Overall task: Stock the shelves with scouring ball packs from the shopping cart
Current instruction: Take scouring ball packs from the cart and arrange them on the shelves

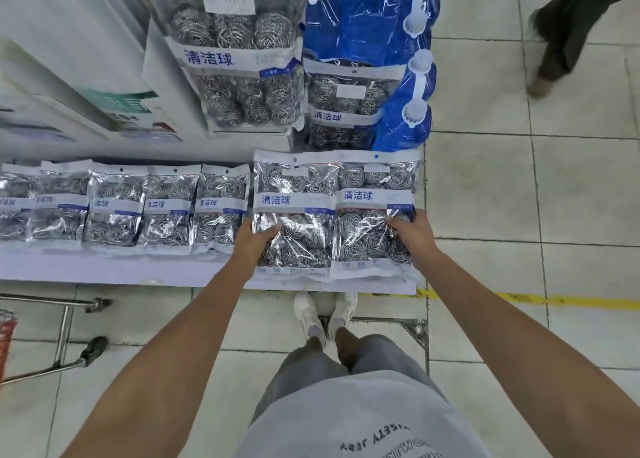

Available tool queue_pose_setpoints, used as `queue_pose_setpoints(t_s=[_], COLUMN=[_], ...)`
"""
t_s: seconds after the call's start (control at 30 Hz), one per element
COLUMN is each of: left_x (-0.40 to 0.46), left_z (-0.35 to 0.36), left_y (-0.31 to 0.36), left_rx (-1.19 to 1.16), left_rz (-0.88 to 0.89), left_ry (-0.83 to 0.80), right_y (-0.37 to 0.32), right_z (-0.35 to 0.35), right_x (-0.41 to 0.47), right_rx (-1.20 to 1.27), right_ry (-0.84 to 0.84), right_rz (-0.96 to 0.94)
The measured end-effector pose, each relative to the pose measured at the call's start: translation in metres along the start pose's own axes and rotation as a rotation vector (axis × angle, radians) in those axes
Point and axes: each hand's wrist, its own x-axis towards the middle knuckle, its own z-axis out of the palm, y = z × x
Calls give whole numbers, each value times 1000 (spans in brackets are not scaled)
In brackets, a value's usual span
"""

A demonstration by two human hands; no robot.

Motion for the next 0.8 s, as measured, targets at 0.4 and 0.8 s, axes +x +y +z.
queue_pose_setpoints(t_s=[0.4, 0.8], left_x=[-41, -144], left_z=[-15, -96], left_y=[11, -57], left_rx=[306, 648], left_rz=[151, 296], left_ry=[-17, 463], right_y=[-4, -55], right_z=[-5, 91], right_x=[-62, -148], right_rx=[-679, -1113], right_ry=[55, -345], right_rz=[-402, -1075])
